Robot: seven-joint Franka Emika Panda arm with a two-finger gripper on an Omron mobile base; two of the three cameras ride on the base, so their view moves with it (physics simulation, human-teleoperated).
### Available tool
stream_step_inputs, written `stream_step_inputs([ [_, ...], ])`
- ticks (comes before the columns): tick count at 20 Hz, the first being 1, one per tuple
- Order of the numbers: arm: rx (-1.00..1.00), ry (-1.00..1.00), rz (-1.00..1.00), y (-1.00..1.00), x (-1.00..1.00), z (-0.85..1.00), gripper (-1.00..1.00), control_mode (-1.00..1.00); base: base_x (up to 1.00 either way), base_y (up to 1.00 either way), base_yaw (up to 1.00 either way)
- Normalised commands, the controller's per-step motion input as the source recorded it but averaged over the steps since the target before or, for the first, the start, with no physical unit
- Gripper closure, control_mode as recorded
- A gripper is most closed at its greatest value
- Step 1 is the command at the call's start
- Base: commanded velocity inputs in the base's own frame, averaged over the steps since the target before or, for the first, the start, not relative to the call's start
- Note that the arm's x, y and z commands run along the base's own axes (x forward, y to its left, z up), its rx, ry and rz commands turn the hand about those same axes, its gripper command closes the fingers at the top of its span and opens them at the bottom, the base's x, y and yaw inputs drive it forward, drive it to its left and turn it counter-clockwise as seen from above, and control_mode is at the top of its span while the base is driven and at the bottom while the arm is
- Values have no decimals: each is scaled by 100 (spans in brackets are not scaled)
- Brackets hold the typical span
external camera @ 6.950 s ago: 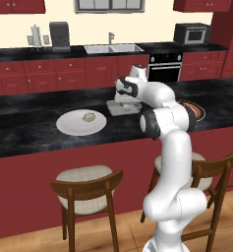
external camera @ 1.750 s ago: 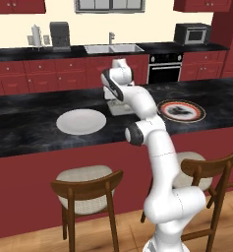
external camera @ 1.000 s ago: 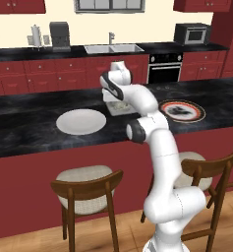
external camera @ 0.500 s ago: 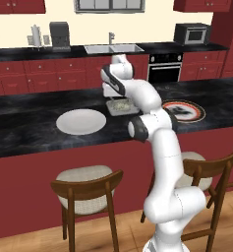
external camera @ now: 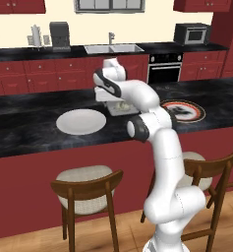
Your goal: Place two dumplings into each of the tupperware containers and then place the containers in the fridge.
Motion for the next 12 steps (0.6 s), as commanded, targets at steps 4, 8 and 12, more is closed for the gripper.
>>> stream_step_inputs([
  [4, 0, -2, 0, 12, 0, -33, -100, -100, 0, 0, 0],
  [8, 0, 0, 3, 27, 0, -31, -100, -100, 0, 0, 0],
  [12, 0, -3, 4, 20, 0, -28, -100, -100, 0, 0, 0],
])
